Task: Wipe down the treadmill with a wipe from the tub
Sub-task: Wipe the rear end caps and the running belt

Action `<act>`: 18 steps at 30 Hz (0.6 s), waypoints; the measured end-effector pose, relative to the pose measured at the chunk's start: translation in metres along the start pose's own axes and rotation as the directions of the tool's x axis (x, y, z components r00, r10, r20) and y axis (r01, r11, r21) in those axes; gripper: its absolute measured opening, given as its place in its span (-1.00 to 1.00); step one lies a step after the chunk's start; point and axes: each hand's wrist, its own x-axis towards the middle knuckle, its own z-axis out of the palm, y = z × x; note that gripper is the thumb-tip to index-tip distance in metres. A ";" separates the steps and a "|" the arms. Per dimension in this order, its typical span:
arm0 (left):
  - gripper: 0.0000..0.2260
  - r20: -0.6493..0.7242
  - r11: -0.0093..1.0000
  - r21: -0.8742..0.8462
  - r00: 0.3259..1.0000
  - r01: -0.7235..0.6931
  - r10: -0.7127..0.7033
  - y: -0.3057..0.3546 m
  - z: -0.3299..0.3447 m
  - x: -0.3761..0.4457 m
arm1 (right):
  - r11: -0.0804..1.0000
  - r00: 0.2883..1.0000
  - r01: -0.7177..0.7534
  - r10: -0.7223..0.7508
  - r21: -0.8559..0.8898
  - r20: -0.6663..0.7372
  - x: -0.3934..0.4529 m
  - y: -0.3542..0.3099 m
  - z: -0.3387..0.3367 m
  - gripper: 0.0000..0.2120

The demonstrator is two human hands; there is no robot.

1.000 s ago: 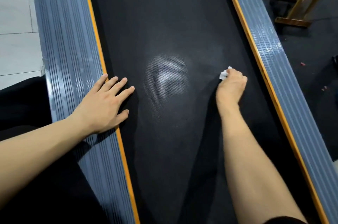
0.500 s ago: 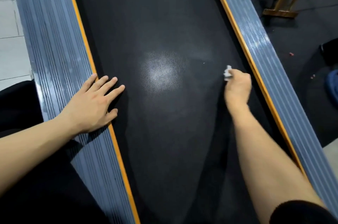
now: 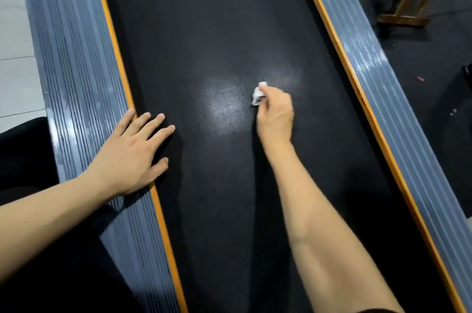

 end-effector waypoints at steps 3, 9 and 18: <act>-0.32 0.000 1.000 0.010 1.000 -0.011 0.011 0.000 0.000 -0.001 | 0.971 0.961 0.231 -0.238 0.065 0.138 -0.030 -0.045 0.027 -0.84; -0.31 0.016 1.000 0.017 1.000 -0.011 0.011 -0.002 -0.001 -0.002 | 0.872 0.845 0.487 -0.484 0.049 0.228 -0.030 -0.025 0.027 -0.82; -0.34 -0.015 0.998 -0.062 1.000 0.012 -0.013 0.003 -0.007 -0.001 | 0.986 0.996 0.046 -0.057 -0.160 -0.066 -0.001 -0.009 0.042 -0.86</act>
